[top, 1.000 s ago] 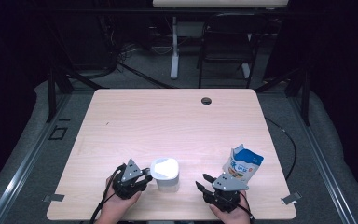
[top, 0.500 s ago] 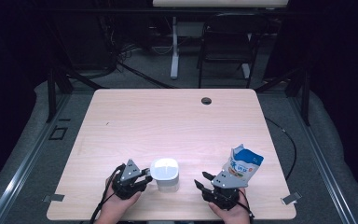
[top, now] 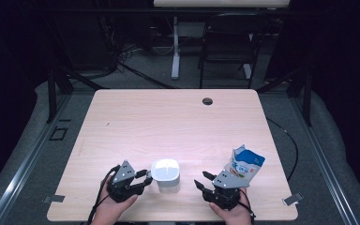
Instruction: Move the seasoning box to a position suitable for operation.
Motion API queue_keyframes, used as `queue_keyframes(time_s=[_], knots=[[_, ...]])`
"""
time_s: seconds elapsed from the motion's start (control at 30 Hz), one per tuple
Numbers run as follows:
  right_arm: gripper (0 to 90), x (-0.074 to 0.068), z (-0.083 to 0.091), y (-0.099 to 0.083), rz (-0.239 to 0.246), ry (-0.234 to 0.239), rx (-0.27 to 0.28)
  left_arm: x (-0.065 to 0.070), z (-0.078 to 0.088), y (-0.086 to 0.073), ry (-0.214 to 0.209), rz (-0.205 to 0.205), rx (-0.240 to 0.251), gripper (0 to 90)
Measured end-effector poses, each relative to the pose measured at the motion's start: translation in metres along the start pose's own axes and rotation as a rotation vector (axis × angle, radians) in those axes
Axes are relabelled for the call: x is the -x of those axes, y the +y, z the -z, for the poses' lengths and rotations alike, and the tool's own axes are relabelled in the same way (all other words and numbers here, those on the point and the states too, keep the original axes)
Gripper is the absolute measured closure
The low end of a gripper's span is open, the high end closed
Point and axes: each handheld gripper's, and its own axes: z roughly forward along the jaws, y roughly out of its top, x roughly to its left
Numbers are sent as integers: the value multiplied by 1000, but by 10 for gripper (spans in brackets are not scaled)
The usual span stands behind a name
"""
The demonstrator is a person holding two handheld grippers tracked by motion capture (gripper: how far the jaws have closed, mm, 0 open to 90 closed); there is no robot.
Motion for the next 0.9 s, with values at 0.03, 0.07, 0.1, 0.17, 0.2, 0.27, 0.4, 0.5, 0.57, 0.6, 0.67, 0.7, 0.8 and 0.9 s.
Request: queue_keyframes(time_s=[0.03, 0.07, 0.1, 0.17, 0.2, 0.27, 0.4, 0.5, 0.57, 0.6, 0.67, 0.7, 0.8, 0.9], knots=[[556, 0, 0, 1, 3, 3, 1, 0, 2, 0, -1, -4, -2, 615], [556, 0, 1, 1, 4, 3, 4, 0, 3, 0, -2, -5, 2, 615], [556, 0, 1, 2, 3, 8, 3, -1, 4, 0, -12, -7, 5, 614], [556, 0, 1, 2, -5, 11, 7, -1, 6, 0, -17, -2, 16, 615], [556, 0, 1, 3, -8, 12, 8, -2, 9, 1, -20, 12, 32, 612], [556, 0, 1, 3, -10, 13, 6, -3, 11, 4, -16, 13, 40, 613], [553, 0, 2, 5, -9, 12, 9, -3, 15, 9, -7, 4, 53, 617], [551, 0, 4, 7, -5, 9, 7, -4, 18, 13, -6, 6, 65, 644], [546, 0, 4, 9, -10, 7, 12, -4, 20, 16, -4, 7, 66, 656], [542, 0, 4, 10, -10, 12, 10, -5, 21, 17, 1, 2, 68, 664], [532, 1, 5, 11, -12, 19, 14, -6, 23, 20, 7, -2, 65, 680], [528, 1, 5, 12, -11, 17, 16, -6, 23, 20, 7, -2, 65, 689], [523, 0, 4, 14, -9, 20, 11, -7, 25, 27, 20, -3, 62, 722], [529, 0, 4, 15, -12, 25, 5, -6, 27, 32, 25, -6, 62, 744]])
